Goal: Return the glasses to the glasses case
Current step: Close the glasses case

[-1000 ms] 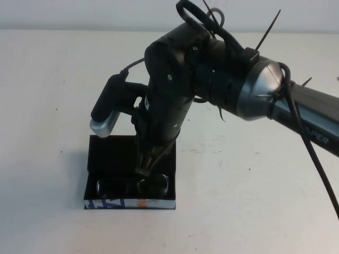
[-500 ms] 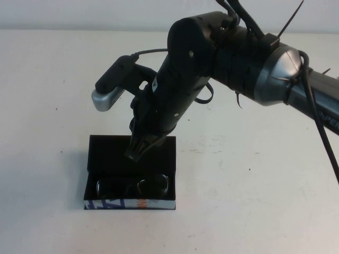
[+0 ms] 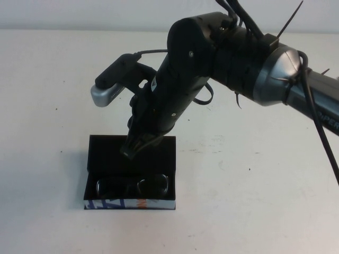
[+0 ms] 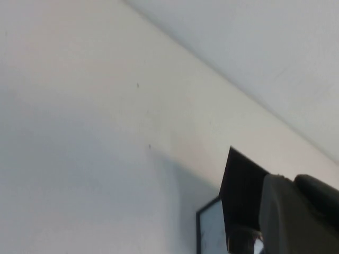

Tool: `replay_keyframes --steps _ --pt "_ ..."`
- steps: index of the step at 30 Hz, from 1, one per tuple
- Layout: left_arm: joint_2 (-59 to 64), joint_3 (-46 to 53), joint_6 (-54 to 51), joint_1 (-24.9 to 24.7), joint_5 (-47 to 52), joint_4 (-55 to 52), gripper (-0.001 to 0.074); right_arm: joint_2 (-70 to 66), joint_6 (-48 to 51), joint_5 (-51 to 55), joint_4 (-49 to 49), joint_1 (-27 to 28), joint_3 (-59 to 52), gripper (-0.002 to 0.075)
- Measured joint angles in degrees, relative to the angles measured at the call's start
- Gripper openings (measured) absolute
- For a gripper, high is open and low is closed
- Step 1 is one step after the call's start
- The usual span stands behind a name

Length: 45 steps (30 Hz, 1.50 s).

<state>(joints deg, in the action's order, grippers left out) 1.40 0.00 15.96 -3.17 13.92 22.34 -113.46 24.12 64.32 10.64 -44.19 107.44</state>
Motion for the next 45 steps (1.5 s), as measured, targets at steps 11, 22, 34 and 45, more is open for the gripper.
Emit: replay_keyframes --steps 11,22,34,45 --pt "32.7 -12.5 -25.5 -6.9 14.7 16.0 0.0 -0.3 -2.3 -0.2 0.0 1.4 0.0 -0.0011" --pt "66.2 -21.6 -72.7 -8.1 25.1 48.5 0.0 -0.4 -3.4 -0.7 0.0 4.2 0.0 -0.0011" --pt "89.5 -23.4 -109.0 -8.1 25.1 75.3 0.0 -5.2 -7.9 -4.9 0.9 7.6 2.5 -0.0011" --pt "96.3 -27.6 -116.9 -8.1 25.7 76.0 0.0 -15.0 -7.9 -3.5 3.1 8.5 14.5 -0.0011"
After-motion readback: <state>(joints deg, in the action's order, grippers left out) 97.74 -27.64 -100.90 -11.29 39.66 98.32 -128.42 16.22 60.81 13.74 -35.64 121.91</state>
